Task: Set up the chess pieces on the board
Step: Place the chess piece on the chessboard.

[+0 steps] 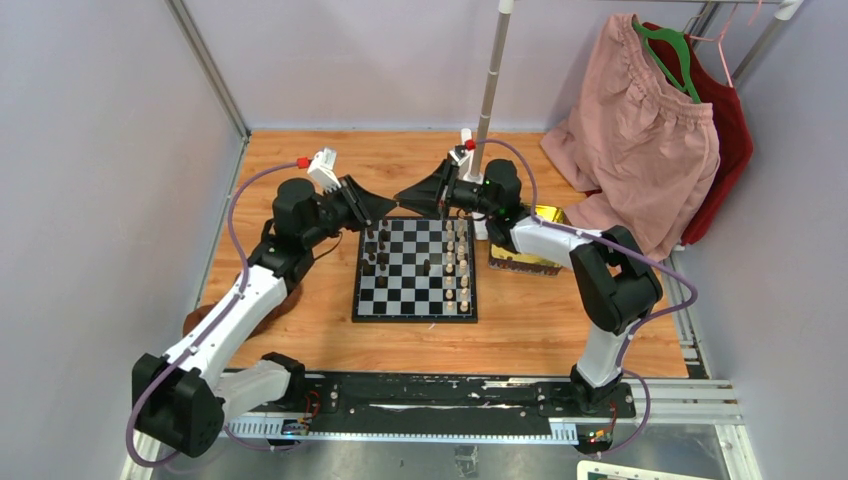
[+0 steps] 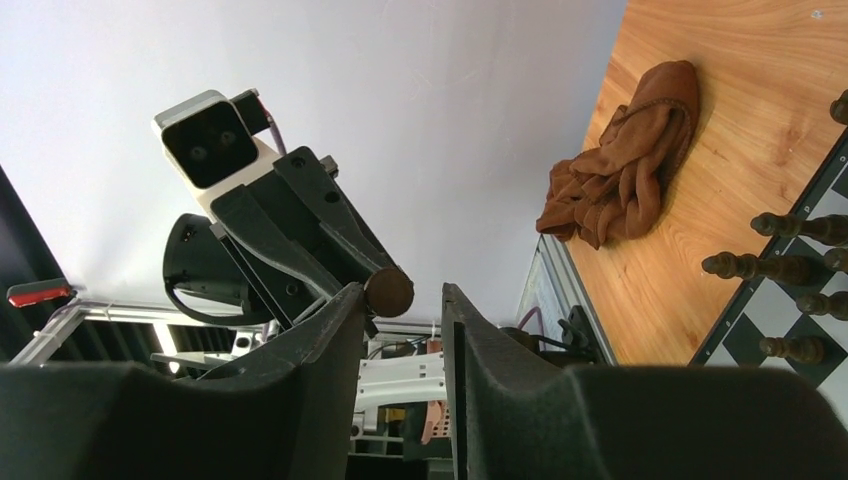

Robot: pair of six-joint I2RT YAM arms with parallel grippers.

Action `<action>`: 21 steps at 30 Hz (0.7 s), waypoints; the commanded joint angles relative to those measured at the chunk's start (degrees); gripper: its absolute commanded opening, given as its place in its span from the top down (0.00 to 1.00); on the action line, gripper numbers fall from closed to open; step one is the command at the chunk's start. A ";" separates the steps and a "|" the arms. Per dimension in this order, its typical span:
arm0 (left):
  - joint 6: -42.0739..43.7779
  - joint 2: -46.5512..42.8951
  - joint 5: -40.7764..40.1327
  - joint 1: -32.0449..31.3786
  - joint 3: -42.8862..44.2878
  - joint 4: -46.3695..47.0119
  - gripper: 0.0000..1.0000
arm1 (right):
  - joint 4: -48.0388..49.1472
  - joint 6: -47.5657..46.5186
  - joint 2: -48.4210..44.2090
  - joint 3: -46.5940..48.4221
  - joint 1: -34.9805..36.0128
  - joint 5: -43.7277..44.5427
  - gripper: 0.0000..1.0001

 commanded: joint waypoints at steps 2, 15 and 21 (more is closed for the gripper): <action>5.09 -2.25 -2.62 0.41 4.29 -9.38 1.00 | -0.21 -3.03 -1.11 1.02 -0.22 -2.11 0.61; 13.72 -4.84 -11.17 0.41 12.89 -44.20 1.00 | -37.90 -34.71 -5.50 11.78 -2.90 0.55 0.60; 13.17 -9.57 -11.74 0.41 10.85 -56.32 1.00 | -57.92 -48.74 -5.37 19.90 -3.03 6.22 0.60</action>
